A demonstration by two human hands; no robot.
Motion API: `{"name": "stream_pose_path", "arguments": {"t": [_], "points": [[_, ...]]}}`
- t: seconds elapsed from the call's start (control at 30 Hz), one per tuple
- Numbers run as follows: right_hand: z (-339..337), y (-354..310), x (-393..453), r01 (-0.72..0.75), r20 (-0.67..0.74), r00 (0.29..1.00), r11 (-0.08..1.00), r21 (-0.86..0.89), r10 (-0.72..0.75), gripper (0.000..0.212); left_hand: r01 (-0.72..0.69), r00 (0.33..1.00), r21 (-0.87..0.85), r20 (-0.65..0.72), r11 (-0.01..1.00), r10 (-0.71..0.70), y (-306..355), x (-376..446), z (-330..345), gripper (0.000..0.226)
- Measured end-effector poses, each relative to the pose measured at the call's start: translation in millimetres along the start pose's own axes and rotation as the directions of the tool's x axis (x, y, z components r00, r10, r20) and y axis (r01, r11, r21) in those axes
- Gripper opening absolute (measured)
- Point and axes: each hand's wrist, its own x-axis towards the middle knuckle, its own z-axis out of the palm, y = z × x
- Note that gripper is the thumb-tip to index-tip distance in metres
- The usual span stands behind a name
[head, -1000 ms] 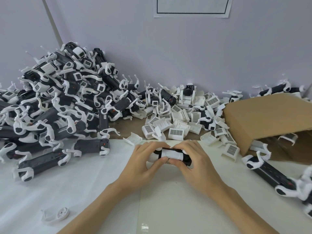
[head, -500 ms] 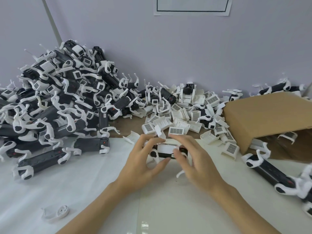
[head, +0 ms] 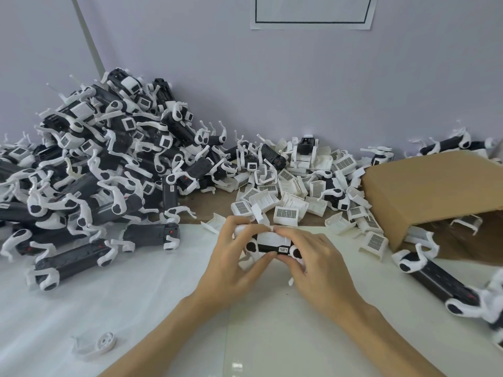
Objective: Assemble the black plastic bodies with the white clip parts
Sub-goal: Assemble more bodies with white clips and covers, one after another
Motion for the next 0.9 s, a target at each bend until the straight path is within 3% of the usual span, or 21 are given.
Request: {"name": "stream_pose_path", "arguments": {"t": [0.07, 0.13, 0.2, 0.3, 0.4, 0.53, 0.6, 0.77, 0.83, 0.9], "points": [[1, 2, -1, -0.057, 0.021, 0.998, 0.996, 0.072, 0.056, 0.043, 0.105, 0.994, -0.113, -0.028, 0.988, -0.109, 7, -1, 4, 0.052], [0, 6, -3, -0.159, 0.098, 0.985, 0.961, 0.224, 0.140, 0.044, 0.260, 0.957, -0.344, -0.033, 0.902, -0.288, 17, 0, 5, 0.065], [1, 12, -4, -0.209, 0.157, 0.974, 0.917, 0.340, 0.164, 0.048, 0.295, 0.937, -0.466, -0.031, 0.834, -0.348, 23, 4, 3, 0.052], [4, 20, -8, -0.238, 0.263, 0.954, 0.892, 0.384, 0.141, 0.057, 0.232, 0.962, -0.447, -0.029, 0.864, -0.273, 32, 5, 4, 0.026], [6, 25, -11, -0.189, 0.307, 0.949, 0.913, 0.362, 0.075, 0.061, 0.232, 0.964, -0.414, -0.020, 0.880, -0.264, 35, 3, 9, 0.019], [5, 23, -8, -0.179, 0.197, 0.974, 0.905, 0.386, 0.109, 0.059, 0.217, 0.966, -0.355, -0.054, 0.909, -0.252, 32, 7, 5, 0.024], [6, 22, -8, -0.142, 0.115, 0.987, 0.941, 0.308, 0.111, 0.051, 0.242, 0.955, -0.347, -0.083, 0.906, -0.286, 30, 9, 0, 0.029], [2, 12, -5, -0.135, 0.011, 0.991, 0.977, 0.167, 0.135, 0.047, 0.406, 0.900, -0.423, 0.034, 0.810, -0.434, 30, 3, 5, 0.039], [1, 11, -4, -0.191, 0.047, 0.982, 0.947, 0.257, 0.185, 0.052, 0.463, 0.857, -0.463, 0.018, 0.756, -0.515, 28, 3, 6, 0.036], [0, 10, -2, -0.352, 0.169, 0.936, 0.803, 0.481, 0.309, 0.053, 0.477, 0.841, -0.525, 0.040, 0.705, -0.540, 24, 4, 4, 0.026]]}}
